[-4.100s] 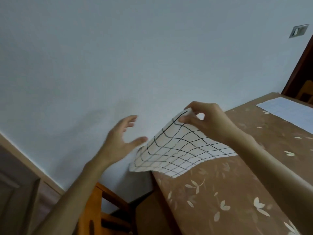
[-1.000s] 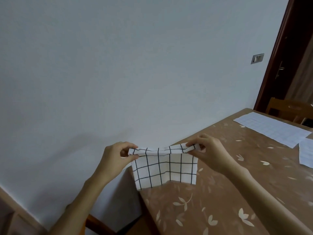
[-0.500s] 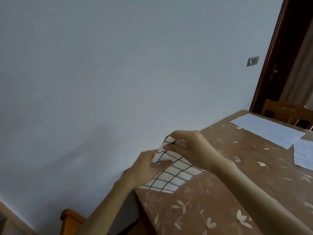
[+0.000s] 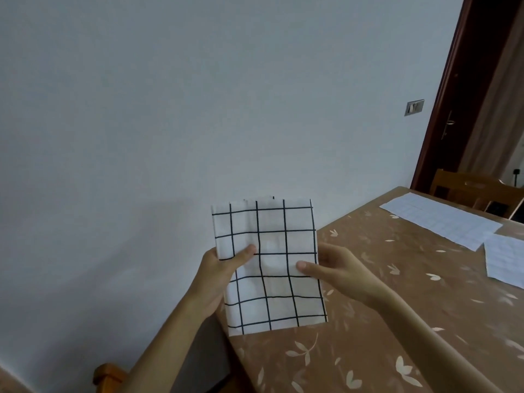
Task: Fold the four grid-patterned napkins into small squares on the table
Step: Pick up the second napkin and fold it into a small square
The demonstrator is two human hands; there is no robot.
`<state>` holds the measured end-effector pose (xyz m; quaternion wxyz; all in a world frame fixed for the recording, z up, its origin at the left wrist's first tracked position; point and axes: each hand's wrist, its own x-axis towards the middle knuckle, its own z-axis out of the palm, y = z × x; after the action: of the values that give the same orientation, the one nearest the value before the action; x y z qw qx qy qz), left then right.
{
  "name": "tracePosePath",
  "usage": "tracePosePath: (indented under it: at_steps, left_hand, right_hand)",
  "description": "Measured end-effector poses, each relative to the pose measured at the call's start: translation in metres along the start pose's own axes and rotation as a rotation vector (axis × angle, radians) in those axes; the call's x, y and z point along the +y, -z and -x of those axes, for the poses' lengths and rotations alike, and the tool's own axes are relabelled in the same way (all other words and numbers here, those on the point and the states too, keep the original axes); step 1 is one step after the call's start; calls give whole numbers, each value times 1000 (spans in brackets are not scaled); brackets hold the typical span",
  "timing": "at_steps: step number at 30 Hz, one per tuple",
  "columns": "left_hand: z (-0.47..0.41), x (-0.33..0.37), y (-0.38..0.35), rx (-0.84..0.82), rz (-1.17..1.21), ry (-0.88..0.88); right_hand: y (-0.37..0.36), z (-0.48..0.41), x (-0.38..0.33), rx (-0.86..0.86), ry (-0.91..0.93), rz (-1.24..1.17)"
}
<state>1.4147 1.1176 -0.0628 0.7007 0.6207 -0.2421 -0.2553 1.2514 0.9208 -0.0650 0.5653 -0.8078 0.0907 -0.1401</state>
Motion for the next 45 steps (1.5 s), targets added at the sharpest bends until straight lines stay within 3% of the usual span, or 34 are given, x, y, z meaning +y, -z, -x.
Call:
tracePosePath:
  at_steps: [10, 18, 29, 41, 45]
  left_hand:
    - [4, 1, 19, -133, -310, -20]
    - [9, 9, 31, -186, -285, -50]
    - [8, 12, 38, -154, -169, -57]
    - [15, 16, 35, -113, -149, -137]
    - [17, 11, 30, -127, -260, -168]
  right_hand:
    - [-9, -2, -6, 188, 55, 26]
    - [-5, 0, -2, 183, 34, -113]
    - [-1, -3, -9, 186, -57, -488]
    - [-3, -5, -8, 171, -50, -446]
    - [0, -3, -13, 212, 1, -437]
